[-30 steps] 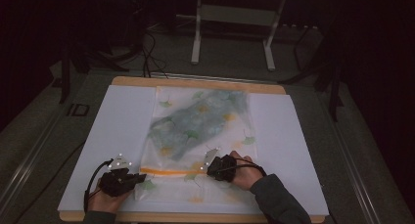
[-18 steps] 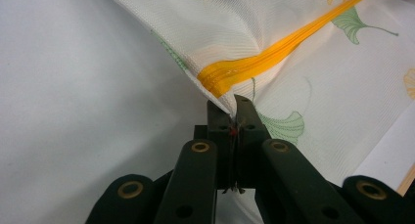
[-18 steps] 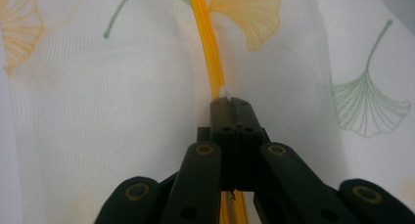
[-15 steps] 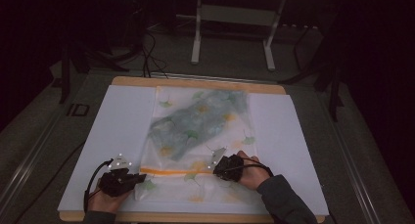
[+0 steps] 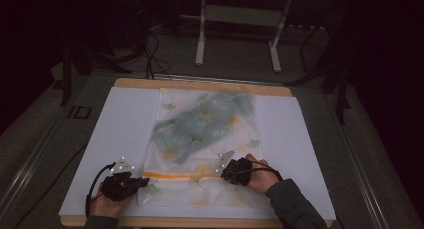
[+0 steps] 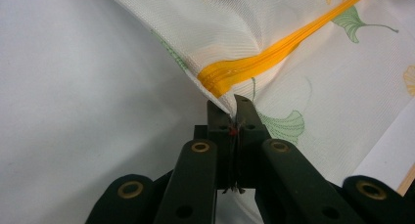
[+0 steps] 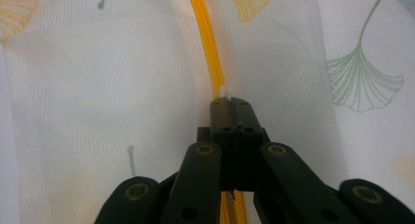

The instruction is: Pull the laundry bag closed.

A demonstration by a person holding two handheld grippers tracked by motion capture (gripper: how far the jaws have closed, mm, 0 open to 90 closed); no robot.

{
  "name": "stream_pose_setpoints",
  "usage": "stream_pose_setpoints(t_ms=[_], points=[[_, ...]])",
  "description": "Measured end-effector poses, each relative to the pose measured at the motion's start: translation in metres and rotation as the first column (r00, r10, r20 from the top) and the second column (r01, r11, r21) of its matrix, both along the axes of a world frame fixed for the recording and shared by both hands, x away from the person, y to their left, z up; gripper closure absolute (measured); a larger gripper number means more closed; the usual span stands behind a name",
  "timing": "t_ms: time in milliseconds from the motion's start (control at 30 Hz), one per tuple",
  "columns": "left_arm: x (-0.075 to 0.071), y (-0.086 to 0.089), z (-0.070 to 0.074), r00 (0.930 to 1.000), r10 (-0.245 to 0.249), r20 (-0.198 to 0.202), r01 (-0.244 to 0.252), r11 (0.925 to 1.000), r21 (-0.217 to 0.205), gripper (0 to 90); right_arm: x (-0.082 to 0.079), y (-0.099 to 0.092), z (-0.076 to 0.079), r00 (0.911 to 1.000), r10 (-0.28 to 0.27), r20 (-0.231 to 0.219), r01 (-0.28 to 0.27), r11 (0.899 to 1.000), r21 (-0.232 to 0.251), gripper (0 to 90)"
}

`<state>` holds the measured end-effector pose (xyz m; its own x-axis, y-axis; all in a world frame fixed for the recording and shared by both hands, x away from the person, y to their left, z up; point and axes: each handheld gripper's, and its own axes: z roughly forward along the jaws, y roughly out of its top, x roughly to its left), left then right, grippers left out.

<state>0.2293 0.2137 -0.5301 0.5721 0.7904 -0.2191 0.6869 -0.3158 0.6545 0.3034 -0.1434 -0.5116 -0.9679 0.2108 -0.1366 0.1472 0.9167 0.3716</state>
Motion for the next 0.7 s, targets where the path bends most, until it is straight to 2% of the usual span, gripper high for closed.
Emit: stream_pose_setpoints(t_ms=[333,700], points=[[0.000,0.001,0.000,1.0000,0.001,-0.003,-0.001,1.0000,-0.002,88.4,0.000,-0.004,0.000,1.0000,-0.003,0.004,0.003,1.000,-0.010,90.0],[0.000,0.001,0.000,1.0000,0.003,-0.003,-0.003,1.0000,0.001,88.3,0.001,-0.018,0.002,0.9998,-0.020,0.006,0.020,0.999,-0.037,90.0]])
